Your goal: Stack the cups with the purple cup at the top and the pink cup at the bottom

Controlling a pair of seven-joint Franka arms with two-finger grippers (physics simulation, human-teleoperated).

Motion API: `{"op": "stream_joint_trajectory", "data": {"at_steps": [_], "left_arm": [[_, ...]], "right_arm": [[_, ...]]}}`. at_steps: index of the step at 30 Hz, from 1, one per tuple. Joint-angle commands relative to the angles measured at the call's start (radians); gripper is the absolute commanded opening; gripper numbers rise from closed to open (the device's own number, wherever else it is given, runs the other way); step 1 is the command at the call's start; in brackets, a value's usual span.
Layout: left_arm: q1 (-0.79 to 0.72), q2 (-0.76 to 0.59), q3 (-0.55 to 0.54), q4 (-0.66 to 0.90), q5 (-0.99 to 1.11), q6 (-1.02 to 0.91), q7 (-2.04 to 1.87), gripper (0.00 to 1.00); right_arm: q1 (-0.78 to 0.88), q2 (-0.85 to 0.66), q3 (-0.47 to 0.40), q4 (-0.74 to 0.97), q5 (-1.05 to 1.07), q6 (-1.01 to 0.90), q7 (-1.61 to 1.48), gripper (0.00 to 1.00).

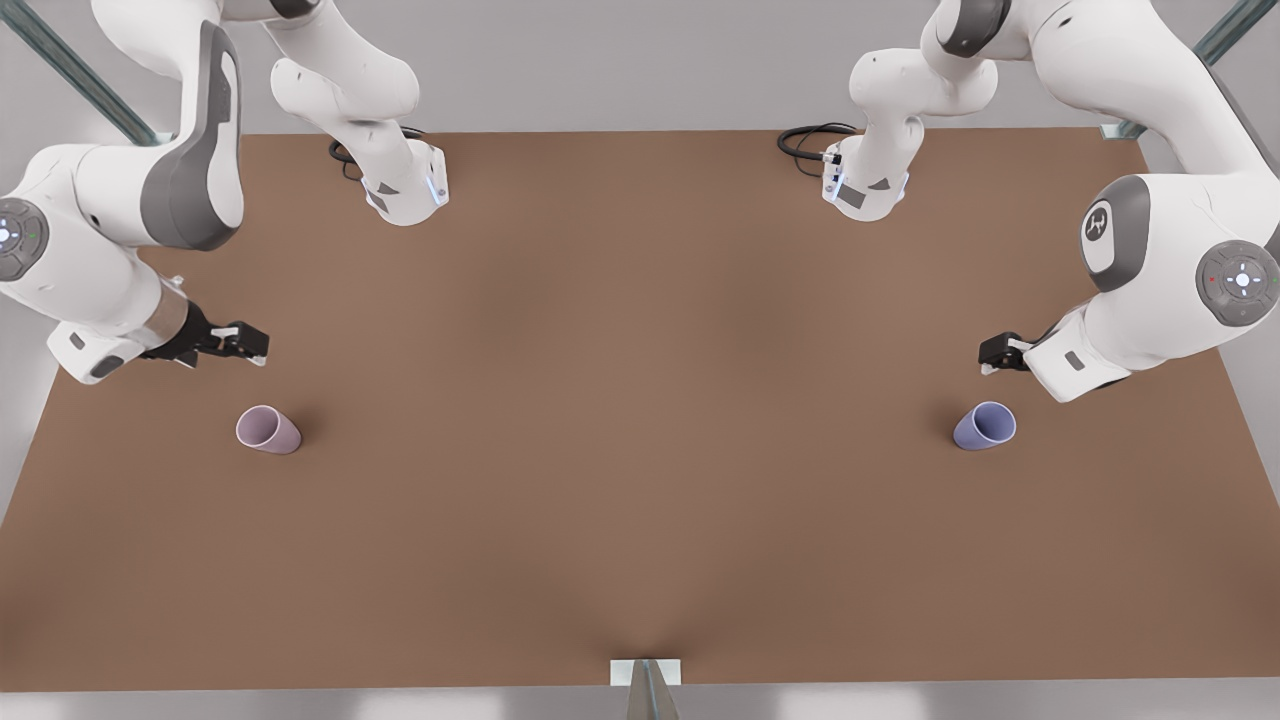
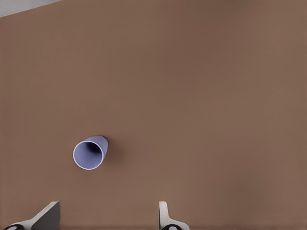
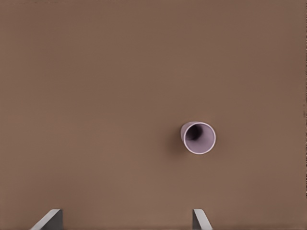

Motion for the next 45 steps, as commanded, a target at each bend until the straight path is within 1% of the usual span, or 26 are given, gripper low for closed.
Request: {"op": "stream_joint_trajectory", "data": {"at_steps": [1,3,4,5,7,9,11,13,14,15,16,18,19,21,22,26,34,42,43,44,45], "left_arm": [[-0.002,0.0,0.0,0.0,-0.001,0.0,0.021,1.0],[0.0,-0.002,0.005,-0.001,-0.001,0.0,0.033,1.0],[0.0,-0.002,0.005,-0.003,-0.002,0.001,0.03,1.0],[-0.002,-0.002,0.005,-0.006,-0.002,0.005,0.02,1.0],[-0.002,-0.002,0.006,-0.01,-0.005,0.006,0.02,1.0],[0.0,0.004,0.006,-0.013,-0.007,0.009,0.02,1.0],[0.0,0.006,0.006,-0.012,-0.007,0.009,0.02,1.0],[0.0,0.007,0.006,-0.012,-0.005,0.009,0.02,1.0],[0.0,0.007,0.006,-0.012,-0.004,0.009,0.018,1.0],[0.0,0.007,0.008,-0.012,-0.002,0.009,0.017,1.0],[0.0,0.007,0.008,-0.012,-0.002,0.009,0.017,1.0],[0.0,0.007,0.008,-0.012,-0.002,0.008,0.015,1.0],[0.0,0.015,0.008,-0.012,-0.001,0.008,0.015,1.0],[0.0,0.018,0.008,-0.012,-0.001,0.006,0.007,1.0],[0.0,0.017,0.008,-0.012,-0.001,0.003,0.0,1.0],[0.0,0.018,0.008,-0.012,-0.001,0.001,0.0,1.0],[0.0,0.02,0.008,-0.012,0.001,0.001,0.0,1.0],[0.003,0.023,0.008,-0.012,0.001,0.002,0.0,1.0],[0.003,0.023,0.008,-0.012,0.001,0.001,0.0,1.0],[0.003,0.023,0.009,-0.012,-0.001,0.001,0.0,1.0],[0.003,0.023,0.011,-0.013,-0.001,0.0,-0.002,1.0]], "right_arm": [[0.003,-0.006,-0.001,-0.01,-0.008,0.036,0.023,1.0],[-0.009,-0.008,-0.001,-0.026,-0.008,0.043,0.022,1.0],[-0.028,-0.016,0.001,-0.061,-0.005,0.06,0.022,1.0],[-0.035,-0.025,-0.001,-0.128,-0.008,0.105,0.02,1.0],[-0.066,0.0,-0.001,-0.144,0.0,0.129,-0.001,1.0],[-0.088,-0.003,-0.01,-0.208,-0.002,0.204,-0.053,1.0],[-0.092,0.003,-0.076,-0.268,0.011,0.29,-0.202,1.0],[-0.134,0.004,-0.087,-0.372,0.012,0.424,-0.291,1.0],[-0.134,0.007,-0.113,-0.411,0.012,0.471,-0.303,1.0],[-0.143,0.03,-0.136,-0.432,0.014,0.523,-0.408,1.0],[-0.163,0.055,-0.142,-0.444,0.014,0.592,-0.466,1.0],[-0.163,0.156,-0.191,-0.402,0.056,0.694,-0.625,1.0],[-0.161,0.222,-0.229,-0.377,0.139,0.755,-0.742,1.0],[-0.157,0.294,-0.246,-0.346,0.306,0.766,-0.856,1.0],[-0.151,0.307,-0.248,-0.346,0.322,0.771,-0.857,1.0],[-0.146,0.354,-0.246,-0.349,0.336,0.841,-0.874,1.0],[-0.132,0.342,-0.24,-0.412,0.34,0.841,-0.88,1.0],[-0.132,0.379,-0.24,-0.451,0.34,0.858,-0.883,1.0],[-0.131,0.382,-0.24,-0.451,0.339,0.858,-0.883,0.91],[-0.131,0.382,-0.239,-0.452,0.339,0.856,-0.882,0.79],[-0.131,0.382,-0.234,-0.449,0.339,0.85,-0.874,0.74]]}}
